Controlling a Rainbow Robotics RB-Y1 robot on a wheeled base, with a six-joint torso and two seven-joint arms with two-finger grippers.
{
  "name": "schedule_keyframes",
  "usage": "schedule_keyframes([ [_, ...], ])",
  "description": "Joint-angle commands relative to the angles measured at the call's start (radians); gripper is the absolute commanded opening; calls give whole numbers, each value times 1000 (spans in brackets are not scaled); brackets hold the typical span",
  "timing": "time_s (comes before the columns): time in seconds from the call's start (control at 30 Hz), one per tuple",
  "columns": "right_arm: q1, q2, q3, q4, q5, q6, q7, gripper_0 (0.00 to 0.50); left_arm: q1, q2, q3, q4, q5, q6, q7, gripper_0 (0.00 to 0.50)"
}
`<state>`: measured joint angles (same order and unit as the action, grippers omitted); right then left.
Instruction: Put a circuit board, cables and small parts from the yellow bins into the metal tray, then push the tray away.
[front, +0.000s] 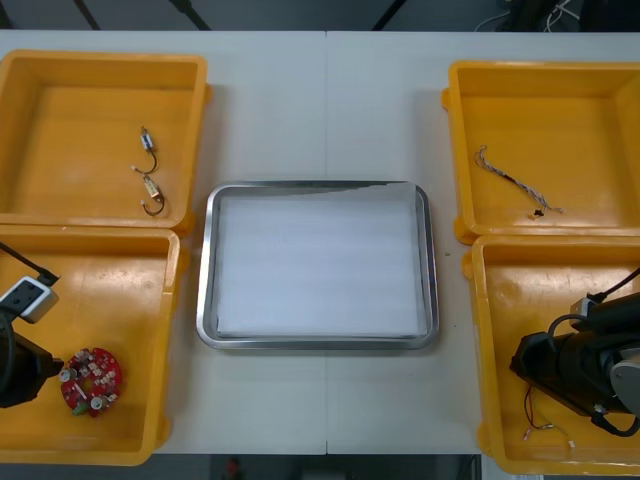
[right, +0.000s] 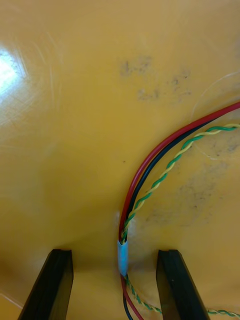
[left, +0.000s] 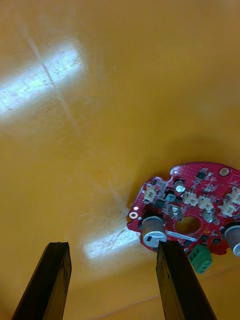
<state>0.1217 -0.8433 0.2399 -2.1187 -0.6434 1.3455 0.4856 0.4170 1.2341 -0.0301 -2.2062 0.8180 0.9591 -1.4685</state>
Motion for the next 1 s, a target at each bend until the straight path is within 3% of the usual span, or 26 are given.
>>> schedule_keyframes([
  [0.03, 16, 15, 27, 0, 8, -3, -53, 179, 13, 33, -54, 19, -33, -42, -92, 500],
  [0.1, 16, 15, 27, 0, 7, -2, -53, 30, 13, 33, -62, 19, -46, -45, -92, 500],
  [0.13, 16, 15, 27, 0, 7, -2, -53, 0, 13, 33, -65, 19, -54, -48, -95, 500],
  [0.6, -36, 3, 26, -6, 16, 21, -12, 0, 3, 41, -126, 30, -94, -86, -105, 500],
  [1.0, -120, -3, -73, -141, -2, 256, 36, 0, 3, 41, -142, 34, -105, -102, -116, 500],
])
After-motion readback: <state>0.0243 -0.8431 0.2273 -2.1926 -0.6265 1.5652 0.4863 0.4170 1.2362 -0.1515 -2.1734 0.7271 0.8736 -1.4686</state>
